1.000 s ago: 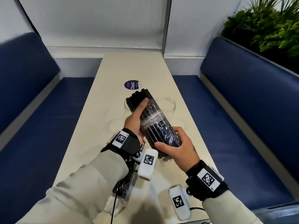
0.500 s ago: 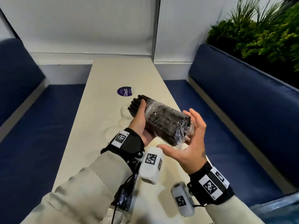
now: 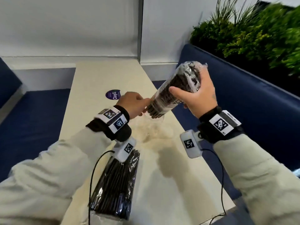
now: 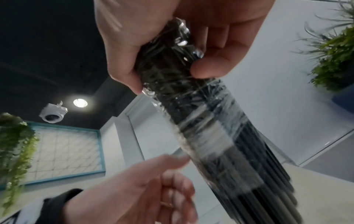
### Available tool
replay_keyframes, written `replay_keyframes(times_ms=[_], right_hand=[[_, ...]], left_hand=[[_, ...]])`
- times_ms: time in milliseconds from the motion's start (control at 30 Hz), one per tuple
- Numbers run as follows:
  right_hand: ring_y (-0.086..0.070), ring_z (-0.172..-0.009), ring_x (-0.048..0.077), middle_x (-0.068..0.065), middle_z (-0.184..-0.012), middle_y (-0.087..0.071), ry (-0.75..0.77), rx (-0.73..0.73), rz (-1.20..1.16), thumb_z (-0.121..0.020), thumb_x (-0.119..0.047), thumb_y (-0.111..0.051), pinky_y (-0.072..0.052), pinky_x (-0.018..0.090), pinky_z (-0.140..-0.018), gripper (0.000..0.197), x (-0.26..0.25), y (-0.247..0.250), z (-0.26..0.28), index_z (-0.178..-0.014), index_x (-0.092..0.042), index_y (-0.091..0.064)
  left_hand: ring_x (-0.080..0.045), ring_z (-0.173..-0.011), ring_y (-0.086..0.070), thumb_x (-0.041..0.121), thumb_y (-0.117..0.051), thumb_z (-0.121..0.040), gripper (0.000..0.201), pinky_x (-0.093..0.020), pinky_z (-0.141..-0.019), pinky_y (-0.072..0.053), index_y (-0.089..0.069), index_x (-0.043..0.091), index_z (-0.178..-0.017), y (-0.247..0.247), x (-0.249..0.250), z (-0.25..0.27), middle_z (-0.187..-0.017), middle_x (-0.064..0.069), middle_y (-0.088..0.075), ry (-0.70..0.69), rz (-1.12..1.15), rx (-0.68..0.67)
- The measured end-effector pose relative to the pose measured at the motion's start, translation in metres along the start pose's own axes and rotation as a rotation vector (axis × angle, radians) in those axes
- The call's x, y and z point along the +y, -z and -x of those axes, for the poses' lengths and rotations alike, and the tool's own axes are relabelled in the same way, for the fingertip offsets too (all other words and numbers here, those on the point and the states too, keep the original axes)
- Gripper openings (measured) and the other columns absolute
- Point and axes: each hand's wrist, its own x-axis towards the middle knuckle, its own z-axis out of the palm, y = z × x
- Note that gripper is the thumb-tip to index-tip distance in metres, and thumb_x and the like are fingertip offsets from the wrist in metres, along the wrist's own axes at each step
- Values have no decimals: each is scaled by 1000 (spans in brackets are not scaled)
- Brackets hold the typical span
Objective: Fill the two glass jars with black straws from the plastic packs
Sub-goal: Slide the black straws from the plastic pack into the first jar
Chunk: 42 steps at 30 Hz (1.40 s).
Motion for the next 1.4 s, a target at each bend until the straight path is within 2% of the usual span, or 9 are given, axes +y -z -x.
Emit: replay_keyframes(times_ms=[100, 200, 433, 700, 867, 1000, 1100, 1267, 1400], right_hand=[[-68, -75, 13, -7, -101, -68, -44, -35, 80, -63, -47, -83, -53, 28, -58, 77, -3, 2, -27, -129, -27, -49], [-66, -69, 10, -6, -99, -69, -71, -98, 83, -66, -45, -83, -48, 22, -40, 71, -3, -3, -53, -126, -26, -51], [-68, -87, 0, -12, -103, -65, -12, -177, -99, -68, -40, -86, -52, 12, -60, 80, 14, -19, -97, -132, -15, -45], [-57, -126, 11, -3, -133, -62, -266, -520, -126, -47, -45, -89, -43, 43, -111, 122, 122, -41, -89, -150, -30, -26], [-60, -123, 13, -7, -132, -59, -258, -412, -252, -50, -28, -96, -54, 46, -100, 123, 140, -77, -73, -149, -32, -24], [-70, -97, 15, -5, -111, -64, -202, -329, -322, -61, -6, -91, -62, 40, -70, 100, 130, -86, -72, -141, -17, -33], [-65, -103, -3, -9, -114, -58, -103, -267, -315, -60, 10, -88, -56, 19, -81, 110, 131, -95, -75, -147, -2, -20], [-65, -110, 4, -16, -118, -59, -120, -289, -238, -56, 1, -89, -57, 29, -90, 128, 147, -110, -57, -152, -27, -9], [-55, -100, -24, -29, -112, -48, -129, -316, -177, -59, 0, -89, -49, 7, -82, 130, 159, -109, -46, -154, -20, -2]], left_hand=[[-21, -103, -63, 31, -82, -68, 64, -38, -87, -54, -50, 28, -123, 2, 4, -18, -113, 3, -60, -256, -69, -32], [-17, -115, -56, 44, -88, -54, 105, -37, -97, -50, -30, 34, -142, -4, 16, -36, -130, 1, -53, -342, -65, -127], [-12, -104, -62, 46, -84, -53, 85, -36, -93, -54, -46, 29, -127, -13, 28, -76, -114, 6, -65, -365, -30, -7], [-6, -110, -61, 43, -85, -55, 86, -46, -88, -57, -45, 29, -130, -24, 15, -114, -116, 12, -65, -244, 194, 71], [-10, -110, -64, 29, -85, -59, 82, -43, -91, -56, -46, 18, -131, -27, 20, -121, -117, 2, -66, -289, 314, 62], [-11, -108, -66, 35, -85, -55, 84, -42, -96, -54, -48, 20, -129, -27, 18, -125, -116, 2, -68, -282, 238, 21], [-13, -106, -68, 39, -89, -48, 92, -44, -97, -53, -46, 22, -127, -40, 7, -126, -114, 4, -69, -239, 233, 40], [-10, -103, -68, 38, -89, -46, 85, -41, -95, -54, -52, 23, -121, -58, -2, -127, -110, 6, -70, -220, 296, 165], [-8, -103, -66, 29, -87, -50, 71, -35, -95, -54, -55, 20, -114, -62, 0, -125, -106, 6, -69, -263, 326, 233]])
